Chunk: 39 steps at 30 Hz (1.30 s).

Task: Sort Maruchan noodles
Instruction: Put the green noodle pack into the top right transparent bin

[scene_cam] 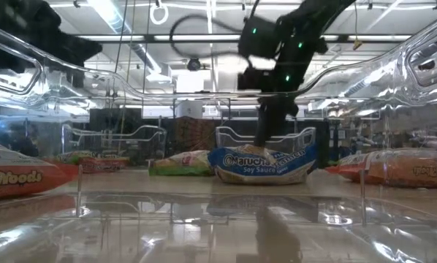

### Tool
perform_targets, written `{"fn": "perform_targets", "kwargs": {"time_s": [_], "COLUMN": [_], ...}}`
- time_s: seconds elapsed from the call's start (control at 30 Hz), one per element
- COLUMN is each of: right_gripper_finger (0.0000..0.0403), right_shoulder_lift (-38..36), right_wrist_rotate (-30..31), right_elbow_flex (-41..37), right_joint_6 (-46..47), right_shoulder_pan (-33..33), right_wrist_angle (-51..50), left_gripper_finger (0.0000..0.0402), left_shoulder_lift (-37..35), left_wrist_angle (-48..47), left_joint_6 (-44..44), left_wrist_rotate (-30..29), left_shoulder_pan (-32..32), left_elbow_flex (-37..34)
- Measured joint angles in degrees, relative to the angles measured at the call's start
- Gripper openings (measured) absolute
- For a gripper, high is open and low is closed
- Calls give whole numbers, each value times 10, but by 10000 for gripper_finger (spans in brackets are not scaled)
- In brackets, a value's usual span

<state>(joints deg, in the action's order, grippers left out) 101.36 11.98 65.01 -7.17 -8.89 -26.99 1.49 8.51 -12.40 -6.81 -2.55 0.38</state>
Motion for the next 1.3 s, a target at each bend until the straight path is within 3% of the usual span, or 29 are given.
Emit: {"fn": "perform_targets", "kwargs": {"time_s": [0.13, 0.33, 0.43, 0.57, 0.7, 1.03, 1.3], "right_gripper_finger": [152, 147, 146, 149, 166, 255, 246], "right_shoulder_lift": [25, 7, -25, -67, -93, -74, -48], "right_wrist_rotate": [-19, -70, -98, -113, -116, -155, -209], "right_elbow_flex": [7, 7, 20, 37, 20, -61, -106], "right_joint_6": [55, 207, 276, 282, 276, 261, 233], "right_shoulder_pan": [-4, 11, 23, 27, -1, -70, -86], "right_wrist_angle": [-24, -103, -178, -255, -232, -84, 10], "left_gripper_finger": [20, 21, 21, 21, 21, 21, 21], "left_shoulder_lift": [0, 0, 0, 0, 9, 26, 26], "left_wrist_angle": [47, 130, 177, 186, 182, 194, 210], "left_joint_6": [-108, -174, -184, -181, -185, -211, -189], "left_wrist_rotate": [-5, -11, -30, -80, -125, -125, -125], "left_shoulder_pan": [0, 0, 0, 0, 0, 0, 0], "left_elbow_flex": [0, 0, 0, 0, 0, 0, 0]}}
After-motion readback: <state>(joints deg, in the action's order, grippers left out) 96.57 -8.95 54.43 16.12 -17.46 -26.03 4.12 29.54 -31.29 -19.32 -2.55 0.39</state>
